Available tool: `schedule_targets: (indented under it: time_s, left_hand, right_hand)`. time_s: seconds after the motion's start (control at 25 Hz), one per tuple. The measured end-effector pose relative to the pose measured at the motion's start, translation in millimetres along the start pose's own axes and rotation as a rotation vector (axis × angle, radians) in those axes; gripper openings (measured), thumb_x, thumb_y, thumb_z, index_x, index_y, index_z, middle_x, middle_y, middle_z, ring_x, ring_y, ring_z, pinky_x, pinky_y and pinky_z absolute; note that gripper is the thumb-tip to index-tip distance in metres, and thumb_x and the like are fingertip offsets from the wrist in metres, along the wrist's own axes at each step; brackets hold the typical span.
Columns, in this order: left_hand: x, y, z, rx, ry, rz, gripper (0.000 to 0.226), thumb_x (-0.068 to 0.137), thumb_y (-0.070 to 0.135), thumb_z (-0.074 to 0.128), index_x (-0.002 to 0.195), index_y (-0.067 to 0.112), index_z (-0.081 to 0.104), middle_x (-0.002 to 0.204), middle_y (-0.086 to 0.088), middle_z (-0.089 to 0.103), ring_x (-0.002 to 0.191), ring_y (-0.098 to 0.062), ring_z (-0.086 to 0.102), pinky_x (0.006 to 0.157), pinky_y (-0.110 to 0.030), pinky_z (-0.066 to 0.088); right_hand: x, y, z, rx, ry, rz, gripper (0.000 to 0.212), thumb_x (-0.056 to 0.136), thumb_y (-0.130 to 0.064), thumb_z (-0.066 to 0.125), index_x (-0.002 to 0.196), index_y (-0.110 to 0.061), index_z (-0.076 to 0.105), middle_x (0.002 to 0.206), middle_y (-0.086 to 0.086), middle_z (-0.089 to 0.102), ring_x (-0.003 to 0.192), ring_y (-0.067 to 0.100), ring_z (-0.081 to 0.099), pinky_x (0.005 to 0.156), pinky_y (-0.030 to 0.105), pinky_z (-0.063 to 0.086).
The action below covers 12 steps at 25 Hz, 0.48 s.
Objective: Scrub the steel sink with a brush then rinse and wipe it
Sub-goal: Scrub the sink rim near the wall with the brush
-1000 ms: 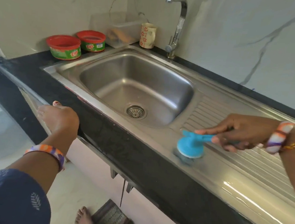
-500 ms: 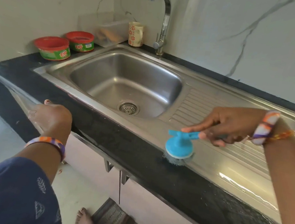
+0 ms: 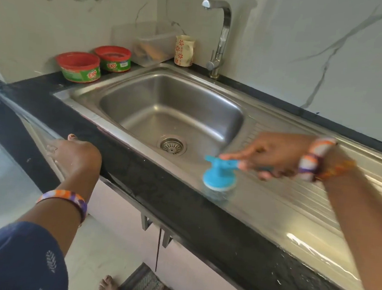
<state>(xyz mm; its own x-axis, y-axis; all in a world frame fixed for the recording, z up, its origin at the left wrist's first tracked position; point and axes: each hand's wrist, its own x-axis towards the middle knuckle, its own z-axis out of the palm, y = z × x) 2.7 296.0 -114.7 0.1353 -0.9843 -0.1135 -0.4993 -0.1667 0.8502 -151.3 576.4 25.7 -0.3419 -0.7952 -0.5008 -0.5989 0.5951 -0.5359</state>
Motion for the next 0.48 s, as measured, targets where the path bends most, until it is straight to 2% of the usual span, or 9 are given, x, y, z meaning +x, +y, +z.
schedule_targets:
  time_s: [0.04,0.12,0.24,0.32,0.36,0.44,0.48]
  left_hand:
    - [1.9,-0.3,1.9,-0.021,-0.010,-0.002,0.051,0.104,0.022,0.028,0.147,-0.003,0.020,0.155,-0.017,0.022,0.144,-0.029,0.019,0.119,-0.036,0.019]
    - [6.1,-3.2,5.6,-0.025,-0.024,-0.021,0.051,0.103,0.022,0.029,0.147,-0.002,0.019,0.155,-0.015,0.020,0.145,-0.028,0.019,0.119,-0.038,0.020]
    - [6.5,-3.9,6.6,-0.107,-0.002,-0.065,0.048,0.102,0.025,0.030,0.143,-0.001,0.027,0.150,-0.015,0.032,0.139,-0.030,0.031,0.115,-0.037,0.027]
    - [10.0,-5.0,4.7,-0.258,-0.002,-0.170,0.038,0.100,0.024,0.035,0.131,0.002,0.038,0.136,-0.015,0.047,0.125,-0.032,0.046,0.105,-0.036,0.035]
    - [14.4,-2.1,2.4,-0.323,-0.017,-0.221,0.034,0.099,0.023,0.037,0.126,0.003,0.040,0.133,-0.015,0.049,0.122,-0.031,0.049,0.101,-0.036,0.038]
    - [32.2,5.2,0.0,-0.375,-0.037,-0.298,0.032,0.097,0.024,0.041,0.120,0.002,0.042,0.135,-0.016,0.049,0.122,-0.032,0.049,0.101,-0.038,0.040]
    - [45.2,11.1,-0.9,-0.390,-0.009,-0.334,0.039,0.096,0.026,0.042,0.126,0.001,0.042,0.136,-0.015,0.049,0.123,-0.030,0.049,0.102,-0.037,0.039]
  right_hand:
    - [-10.0,9.6,0.7,0.069,-0.048,0.050,0.034,0.092,-0.025,0.053,0.123,-0.038,0.057,0.051,0.002,0.047,0.034,0.003,0.033,0.035,0.012,0.028]
    - [2.5,8.8,7.9,0.075,-0.028,-0.038,0.037,0.092,-0.024,0.052,0.126,-0.040,0.053,0.051,0.000,0.047,0.036,0.002,0.035,0.037,0.012,0.031]
    - [92.2,-53.8,15.8,-0.168,0.168,-0.315,0.037,0.096,-0.023,0.050,0.131,-0.032,0.049,0.054,-0.001,0.050,0.035,0.001,0.043,0.042,0.006,0.033]
    - [158.7,-115.5,22.9,-0.241,0.219,-0.384,0.036,0.096,-0.022,0.049,0.132,-0.025,0.052,0.064,-0.002,0.055,0.041,0.001,0.046,0.046,0.006,0.032]
    - [184.9,-138.1,25.7,-0.258,0.240,-0.415,0.037,0.096,-0.021,0.049,0.133,-0.022,0.052,0.061,-0.007,0.053,0.040,-0.001,0.047,0.046,0.004,0.032]
    - [208.3,-158.8,26.8,-0.232,0.195,-0.425,0.039,0.096,-0.019,0.049,0.134,-0.020,0.052,0.037,-0.015,0.041,0.033,-0.012,0.044,0.041,-0.001,0.032]
    - [209.8,-162.2,22.6,-0.239,0.171,-0.419,0.038,0.095,-0.019,0.049,0.133,-0.020,0.053,0.034,-0.015,0.038,0.029,-0.014,0.041,0.039,0.000,0.032]
